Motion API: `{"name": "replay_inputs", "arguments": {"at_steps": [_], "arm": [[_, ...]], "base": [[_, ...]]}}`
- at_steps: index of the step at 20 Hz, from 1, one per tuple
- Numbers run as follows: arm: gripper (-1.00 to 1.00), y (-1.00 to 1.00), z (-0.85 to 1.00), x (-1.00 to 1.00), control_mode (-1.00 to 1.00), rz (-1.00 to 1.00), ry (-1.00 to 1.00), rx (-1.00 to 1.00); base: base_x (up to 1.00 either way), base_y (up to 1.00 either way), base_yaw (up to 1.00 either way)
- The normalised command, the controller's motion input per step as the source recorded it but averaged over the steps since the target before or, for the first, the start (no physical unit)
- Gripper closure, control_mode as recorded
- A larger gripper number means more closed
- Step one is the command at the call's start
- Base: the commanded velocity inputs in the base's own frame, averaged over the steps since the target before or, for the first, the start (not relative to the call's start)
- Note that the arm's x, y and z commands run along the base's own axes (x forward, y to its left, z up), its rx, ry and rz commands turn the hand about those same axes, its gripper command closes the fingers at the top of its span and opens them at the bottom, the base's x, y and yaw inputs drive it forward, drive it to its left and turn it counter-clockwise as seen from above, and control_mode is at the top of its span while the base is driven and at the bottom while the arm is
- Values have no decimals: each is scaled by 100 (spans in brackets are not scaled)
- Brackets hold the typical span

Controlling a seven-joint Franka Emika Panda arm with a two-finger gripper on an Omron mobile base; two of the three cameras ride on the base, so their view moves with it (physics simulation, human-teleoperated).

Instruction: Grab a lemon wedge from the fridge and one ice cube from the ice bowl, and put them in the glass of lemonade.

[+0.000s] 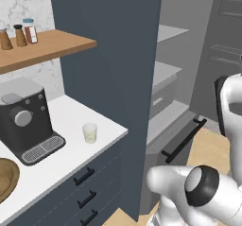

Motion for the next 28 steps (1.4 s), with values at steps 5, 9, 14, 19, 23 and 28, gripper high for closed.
{"name": "replay_inputs", "arguments": {"at_steps": [5, 9, 14, 19, 23, 28], "arm": [[-100, 100, -20, -53, -100, -16, 4, 22], [-100, 95, -6, -51, -100, -2, 23, 29], [-100, 29, 12, -96, -100, 17, 25, 39], [-100, 52, 8, -96, -100, 25, 9, 5], [-100, 98, 0, -57, -100, 28, -5, 0], [-100, 100, 0, -31, -100, 32, -27, 9]], "base": [[0, 0, 0], [0, 0, 0], [0, 0, 0], [0, 0, 0], [0, 0, 0], [0, 0, 0]]}}
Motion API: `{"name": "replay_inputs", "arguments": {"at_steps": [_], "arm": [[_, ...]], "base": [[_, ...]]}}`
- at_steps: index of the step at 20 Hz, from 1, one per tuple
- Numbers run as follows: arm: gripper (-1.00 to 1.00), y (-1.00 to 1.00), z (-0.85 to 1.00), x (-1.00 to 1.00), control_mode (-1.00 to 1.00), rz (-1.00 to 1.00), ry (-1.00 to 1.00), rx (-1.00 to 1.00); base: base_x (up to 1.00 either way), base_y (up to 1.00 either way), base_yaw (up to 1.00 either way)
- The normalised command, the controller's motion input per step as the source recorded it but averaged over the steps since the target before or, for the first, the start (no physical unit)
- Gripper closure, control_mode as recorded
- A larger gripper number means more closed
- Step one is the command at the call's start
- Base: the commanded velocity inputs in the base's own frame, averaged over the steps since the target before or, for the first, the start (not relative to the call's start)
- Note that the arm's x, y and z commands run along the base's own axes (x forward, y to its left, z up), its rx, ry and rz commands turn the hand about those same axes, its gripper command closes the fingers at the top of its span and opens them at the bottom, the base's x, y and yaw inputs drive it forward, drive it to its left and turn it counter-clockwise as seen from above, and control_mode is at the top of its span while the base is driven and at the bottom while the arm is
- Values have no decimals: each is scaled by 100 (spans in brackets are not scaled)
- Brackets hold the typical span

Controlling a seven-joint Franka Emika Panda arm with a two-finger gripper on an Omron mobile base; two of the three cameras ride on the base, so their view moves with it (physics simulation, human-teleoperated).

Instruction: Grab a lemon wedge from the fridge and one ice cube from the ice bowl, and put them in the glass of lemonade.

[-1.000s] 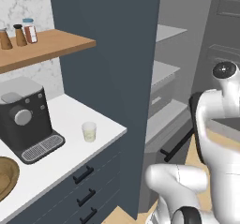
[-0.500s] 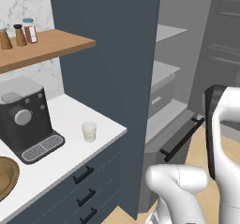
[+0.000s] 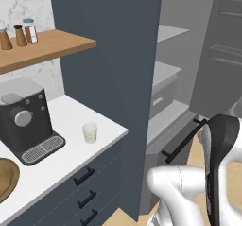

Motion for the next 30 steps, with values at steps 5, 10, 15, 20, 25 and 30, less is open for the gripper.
{"name": "replay_inputs", "arguments": {"at_steps": [5, 10, 15, 20, 25, 30], "arm": [[-100, 56, 24, -27, -100, 18, -4, -4], [-100, 28, 4, -7, -100, 3, 1, -4], [-100, 20, 1, 0, -100, 4, 0, 0], [-100, 10, 0, -29, -100, 10, -17, -6], [-100, 0, 0, -30, 100, 5, -15, -2], [-100, 0, 0, 0, 100, 0, 0, 0]], "base": [[0, 0, 0], [0, 0, 0], [0, 0, 0], [0, 0, 0], [-39, 9, 14], [12, -30, 22]]}}
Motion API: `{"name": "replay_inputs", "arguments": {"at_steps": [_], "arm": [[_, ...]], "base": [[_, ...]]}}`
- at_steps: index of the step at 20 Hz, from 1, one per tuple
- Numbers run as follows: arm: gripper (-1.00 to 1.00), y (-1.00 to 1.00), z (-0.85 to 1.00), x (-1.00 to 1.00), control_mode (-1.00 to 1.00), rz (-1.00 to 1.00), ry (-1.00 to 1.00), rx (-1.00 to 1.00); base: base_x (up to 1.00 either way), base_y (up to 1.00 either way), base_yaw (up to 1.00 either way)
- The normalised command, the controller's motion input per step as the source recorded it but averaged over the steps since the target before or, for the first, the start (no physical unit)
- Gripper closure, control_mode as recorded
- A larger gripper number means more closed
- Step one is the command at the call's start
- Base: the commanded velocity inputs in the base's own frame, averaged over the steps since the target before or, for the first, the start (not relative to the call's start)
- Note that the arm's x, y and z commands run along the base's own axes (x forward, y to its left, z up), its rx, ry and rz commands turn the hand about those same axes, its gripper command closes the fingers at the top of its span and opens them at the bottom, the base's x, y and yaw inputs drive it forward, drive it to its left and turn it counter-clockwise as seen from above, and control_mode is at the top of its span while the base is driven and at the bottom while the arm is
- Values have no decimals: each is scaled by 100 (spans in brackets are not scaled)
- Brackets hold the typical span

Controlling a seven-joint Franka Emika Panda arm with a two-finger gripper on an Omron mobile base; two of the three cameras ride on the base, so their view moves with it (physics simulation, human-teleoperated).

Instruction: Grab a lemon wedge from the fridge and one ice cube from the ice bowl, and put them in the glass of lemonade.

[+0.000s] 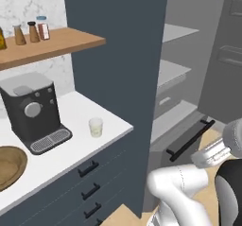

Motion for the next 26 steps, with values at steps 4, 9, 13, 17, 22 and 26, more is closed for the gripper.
{"name": "replay_inputs", "arguments": {"at_steps": [4, 9, 13, 17, 22, 26], "arm": [[-100, 0, 0, 0, 100, 0, 0, 0], [-100, 0, 0, 0, 100, 0, 0, 0], [-100, 0, 0, 0, 100, 0, 0, 0], [-100, 0, 0, 0, 100, 0, 0, 0], [-100, 0, 0, 0, 100, 0, 0, 0], [-100, 0, 0, 0, 100, 0, 0, 0]], "base": [[51, -74, 35], [9, -84, 32], [-1, -60, 26], [0, -25, 25], [-20, -60, 26], [-23, -65, 29]]}}
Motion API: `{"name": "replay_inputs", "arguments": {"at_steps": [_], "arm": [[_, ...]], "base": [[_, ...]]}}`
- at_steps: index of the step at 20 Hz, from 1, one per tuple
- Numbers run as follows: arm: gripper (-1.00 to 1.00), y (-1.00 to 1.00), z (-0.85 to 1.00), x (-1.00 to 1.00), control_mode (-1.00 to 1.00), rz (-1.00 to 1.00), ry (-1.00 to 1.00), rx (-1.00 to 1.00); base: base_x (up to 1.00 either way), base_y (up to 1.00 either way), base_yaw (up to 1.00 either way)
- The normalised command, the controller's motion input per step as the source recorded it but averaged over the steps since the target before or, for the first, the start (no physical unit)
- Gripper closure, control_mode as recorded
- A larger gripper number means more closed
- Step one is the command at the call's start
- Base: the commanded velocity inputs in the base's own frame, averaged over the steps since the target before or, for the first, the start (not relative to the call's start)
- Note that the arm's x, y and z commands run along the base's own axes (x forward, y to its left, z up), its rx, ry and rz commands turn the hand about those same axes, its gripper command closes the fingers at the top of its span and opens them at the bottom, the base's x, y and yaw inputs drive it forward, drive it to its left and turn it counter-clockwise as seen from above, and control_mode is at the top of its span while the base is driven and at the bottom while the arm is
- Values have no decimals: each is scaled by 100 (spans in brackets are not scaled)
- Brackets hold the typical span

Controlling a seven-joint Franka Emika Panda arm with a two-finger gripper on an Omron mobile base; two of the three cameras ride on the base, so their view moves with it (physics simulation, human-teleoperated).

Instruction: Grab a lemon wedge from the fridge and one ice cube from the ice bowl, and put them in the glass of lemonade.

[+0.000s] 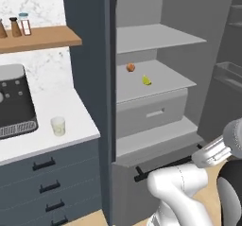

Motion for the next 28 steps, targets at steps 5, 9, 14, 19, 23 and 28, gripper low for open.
{"name": "replay_inputs", "arguments": {"at_steps": [5, 9, 14, 19, 23, 28], "arm": [[-100, 0, 0, 0, 100, 0, 0, 0], [-100, 0, 0, 0, 100, 0, 0, 0], [-100, 0, 0, 0, 100, 0, 0, 0], [-100, 0, 0, 0, 100, 0, 0, 0], [-100, 0, 0, 0, 100, 0, 0, 0], [-100, 0, -12, 3, -100, 0, 4, 0]], "base": [[14, -21, 22], [28, -9, 14], [33, -22, 4], [73, -34, -10], [58, -51, -13], [14, -4, 0]]}}
